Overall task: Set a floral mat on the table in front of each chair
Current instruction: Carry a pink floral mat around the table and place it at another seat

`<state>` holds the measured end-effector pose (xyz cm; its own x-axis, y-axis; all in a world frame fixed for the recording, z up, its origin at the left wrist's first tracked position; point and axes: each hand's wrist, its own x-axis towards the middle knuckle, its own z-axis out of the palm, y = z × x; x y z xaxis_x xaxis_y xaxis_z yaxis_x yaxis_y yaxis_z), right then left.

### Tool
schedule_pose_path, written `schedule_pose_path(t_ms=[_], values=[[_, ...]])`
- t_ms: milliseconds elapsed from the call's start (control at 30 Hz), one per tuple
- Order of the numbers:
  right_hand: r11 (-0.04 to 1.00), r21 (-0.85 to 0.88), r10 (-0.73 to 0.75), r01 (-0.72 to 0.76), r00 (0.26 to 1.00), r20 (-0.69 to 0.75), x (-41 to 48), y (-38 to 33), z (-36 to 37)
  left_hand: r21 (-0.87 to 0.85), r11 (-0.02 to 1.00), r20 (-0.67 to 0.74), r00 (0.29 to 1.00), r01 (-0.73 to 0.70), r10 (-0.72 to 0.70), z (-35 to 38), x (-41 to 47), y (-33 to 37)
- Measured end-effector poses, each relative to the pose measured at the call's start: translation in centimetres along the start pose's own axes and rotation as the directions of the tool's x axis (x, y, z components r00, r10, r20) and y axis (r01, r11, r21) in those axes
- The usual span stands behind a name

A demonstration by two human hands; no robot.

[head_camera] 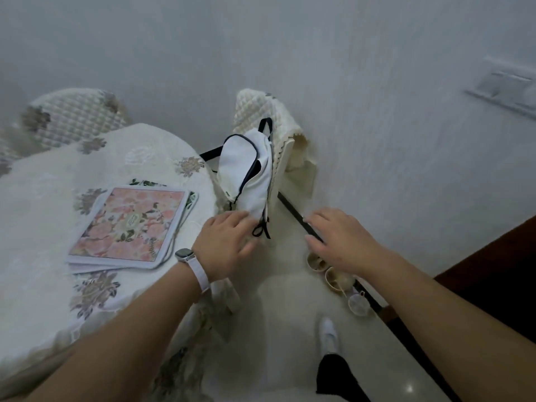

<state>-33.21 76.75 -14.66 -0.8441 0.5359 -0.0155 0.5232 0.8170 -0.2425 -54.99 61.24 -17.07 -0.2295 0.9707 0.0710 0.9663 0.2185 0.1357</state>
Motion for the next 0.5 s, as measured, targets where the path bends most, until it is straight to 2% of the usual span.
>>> schedule_pose_path(t_ms=[333,500], values=[[0.952,0.069,-0.305,0.3,0.949,0.083,16.0,7.0,-0.9,0.056,0.955,0.006,0.957,0.29,-0.291,0.2,9.7,-1.4],[0.897,0.101,-0.441,0.43,0.885,0.148,22.5,9.3,-1.3,0.07,0.888,-0.02,0.89,0.455,-0.455,-0.4,12.6,-1.5]])
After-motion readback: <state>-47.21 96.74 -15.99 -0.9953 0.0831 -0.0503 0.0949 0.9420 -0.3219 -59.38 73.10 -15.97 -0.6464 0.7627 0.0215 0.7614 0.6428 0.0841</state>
